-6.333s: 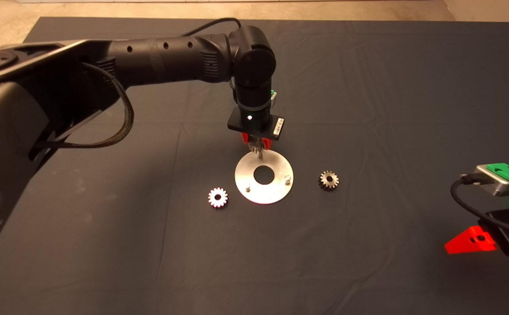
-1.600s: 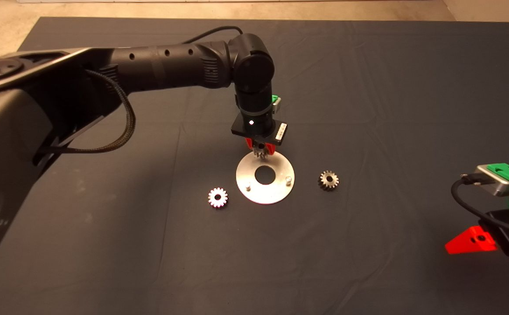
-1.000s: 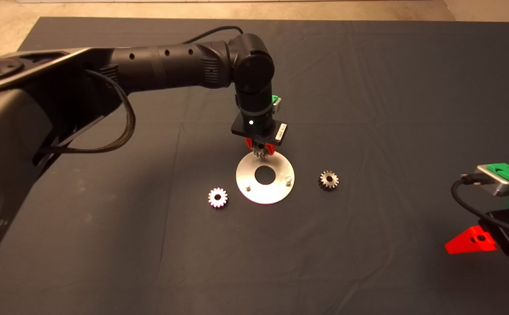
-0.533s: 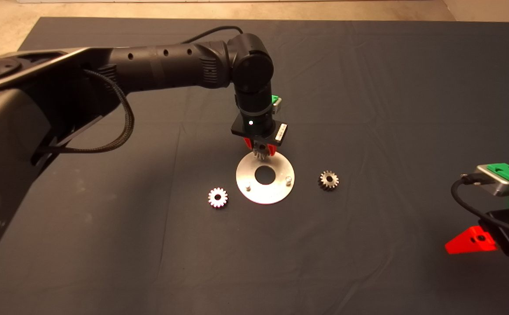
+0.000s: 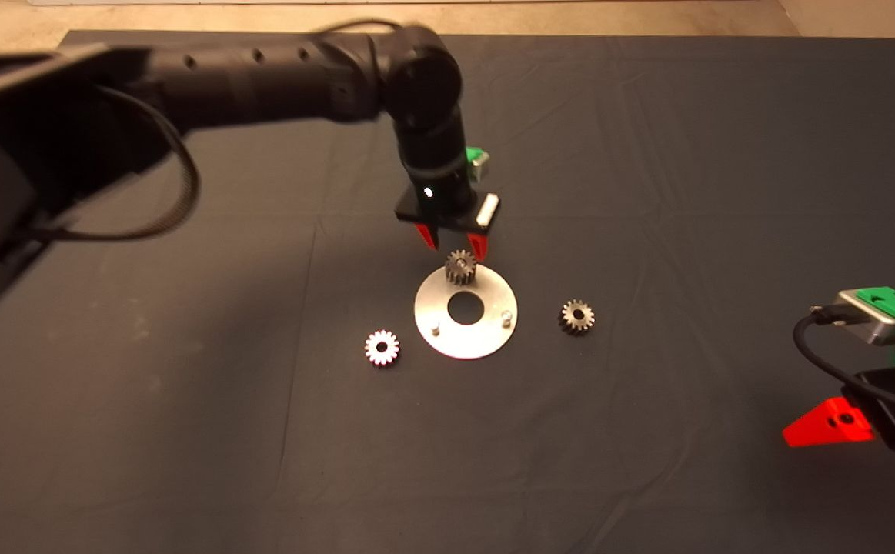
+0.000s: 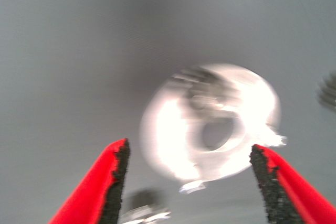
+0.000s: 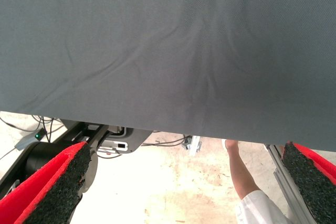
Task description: Install three planetary gears onto the carrier pins
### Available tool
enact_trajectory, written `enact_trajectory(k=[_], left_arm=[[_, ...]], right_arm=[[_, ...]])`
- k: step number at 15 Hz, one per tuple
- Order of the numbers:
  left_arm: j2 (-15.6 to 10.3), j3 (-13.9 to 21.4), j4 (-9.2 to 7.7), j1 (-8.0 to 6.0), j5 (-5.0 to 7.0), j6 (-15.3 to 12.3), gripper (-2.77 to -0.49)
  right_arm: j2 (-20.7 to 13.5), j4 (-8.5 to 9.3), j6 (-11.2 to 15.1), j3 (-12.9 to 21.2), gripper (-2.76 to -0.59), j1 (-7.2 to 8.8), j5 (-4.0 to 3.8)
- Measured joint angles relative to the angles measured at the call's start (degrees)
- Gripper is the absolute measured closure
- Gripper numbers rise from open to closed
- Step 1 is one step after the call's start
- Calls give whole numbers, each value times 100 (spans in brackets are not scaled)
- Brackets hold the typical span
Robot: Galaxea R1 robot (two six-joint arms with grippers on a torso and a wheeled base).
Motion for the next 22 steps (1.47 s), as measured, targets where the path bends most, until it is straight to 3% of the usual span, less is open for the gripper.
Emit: enact_trajectory(k=[1,2,5,7,9,10,12,16,17,20,22], left_arm=[[-241,161,-9,-125,-5,-1,-161],[-466,418,-20,-141,22,-20,-163],[-941,1522,-245,-3,105,-324,-175],[-1291,2098,-262,-12,238,-759,-188],[-1691,2525,-261,-9,506,-1050,-189],[-1870,2684,-258,-12,629,-1222,-200],[-2114,2891,-250,-12,785,-1265,-204],[-2157,2929,-230,-17,761,-1269,-221],[-2186,2907,-230,-14,745,-1276,-232],[-2203,2851,-197,2,722,-1300,-233],[-2207,2851,-190,47,585,-1289,-233]], right_arm=[[0,0,0,0,-273,-2,2],[10,-2,0,-2,-273,-14,0],[341,2,-80,-249,-273,-72,0],[774,5,-347,-845,-273,-80,-8],[1386,5,-659,-1647,-273,-155,-24],[1705,5,-822,-2021,-273,-199,9],[2308,5,-1224,-2776,-273,-344,17],[3256,2,-1860,-4068,-273,-736,28],[3396,2,-2004,-4312,-273,-795,28],[3824,-2,-2315,-4927,-273,-891,2],[4099,-5,-2434,-5089,-273,-891,24]])
